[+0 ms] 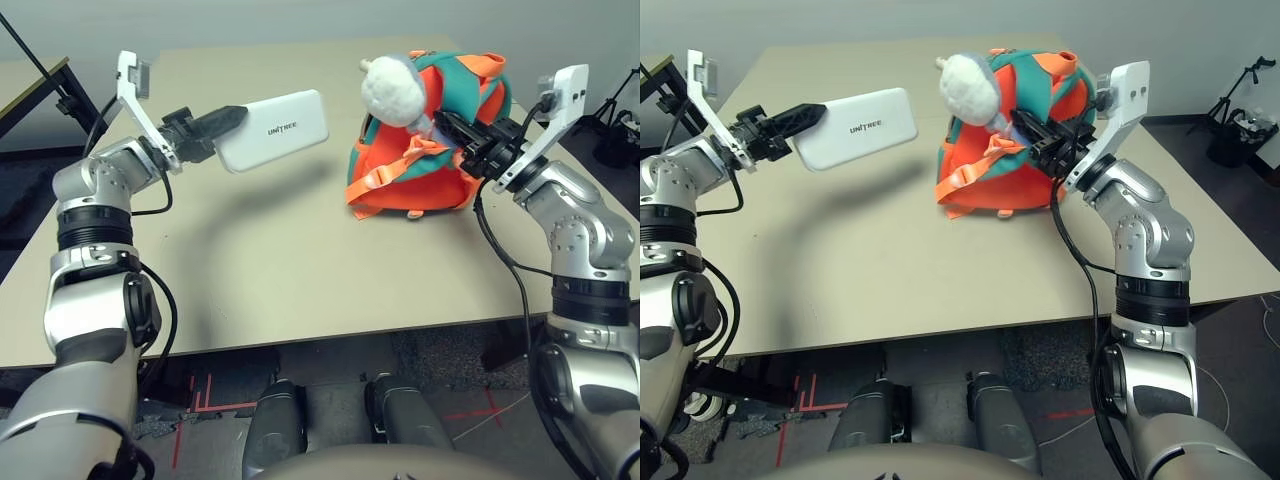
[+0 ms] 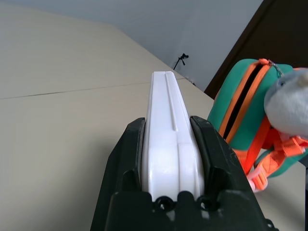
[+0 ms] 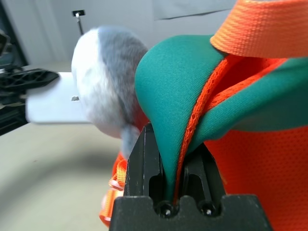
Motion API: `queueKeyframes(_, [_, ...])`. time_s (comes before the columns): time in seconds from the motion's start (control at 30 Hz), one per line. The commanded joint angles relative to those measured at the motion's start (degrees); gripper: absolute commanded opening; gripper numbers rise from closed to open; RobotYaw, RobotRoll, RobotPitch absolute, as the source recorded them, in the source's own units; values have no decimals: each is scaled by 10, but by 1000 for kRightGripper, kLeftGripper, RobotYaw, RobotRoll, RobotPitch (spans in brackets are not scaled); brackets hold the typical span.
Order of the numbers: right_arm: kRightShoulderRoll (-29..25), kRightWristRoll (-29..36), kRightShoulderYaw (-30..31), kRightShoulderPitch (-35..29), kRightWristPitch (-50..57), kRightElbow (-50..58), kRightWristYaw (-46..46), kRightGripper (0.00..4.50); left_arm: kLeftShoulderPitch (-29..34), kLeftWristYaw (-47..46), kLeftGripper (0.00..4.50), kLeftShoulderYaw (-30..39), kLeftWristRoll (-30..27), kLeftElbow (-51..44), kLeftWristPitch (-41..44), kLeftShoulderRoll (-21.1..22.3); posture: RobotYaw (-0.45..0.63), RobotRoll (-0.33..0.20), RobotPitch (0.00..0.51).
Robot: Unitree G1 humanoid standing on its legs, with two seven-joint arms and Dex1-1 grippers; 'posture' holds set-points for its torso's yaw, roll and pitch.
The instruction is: Put the pencil case into the backpack and zip it.
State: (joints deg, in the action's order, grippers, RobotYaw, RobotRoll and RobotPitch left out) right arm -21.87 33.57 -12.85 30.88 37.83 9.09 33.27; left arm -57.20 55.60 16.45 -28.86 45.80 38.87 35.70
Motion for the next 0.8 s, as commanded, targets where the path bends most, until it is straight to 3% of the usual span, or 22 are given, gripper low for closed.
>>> queueKeyframes(0.03, [-1,39,-2,-5,17,66,-5,133,-19,21,1420,-6,6,-4,-11,11,-127,0,16])
queueKeyframes(0.23, [-15,17,34,-56,10,64,16,133,-12,68,1420,-35,1,-54,24,27,-123,0,11])
queueKeyframes(0.6, [-21,9,47,-74,-6,40,33,133,-26,178,1420,-87,-11,-159,120,121,-102,0,16])
queueKeyframes(0.8, [-12,12,51,-78,-6,40,29,133,-43,188,1420,-92,-13,-162,129,118,-104,0,17])
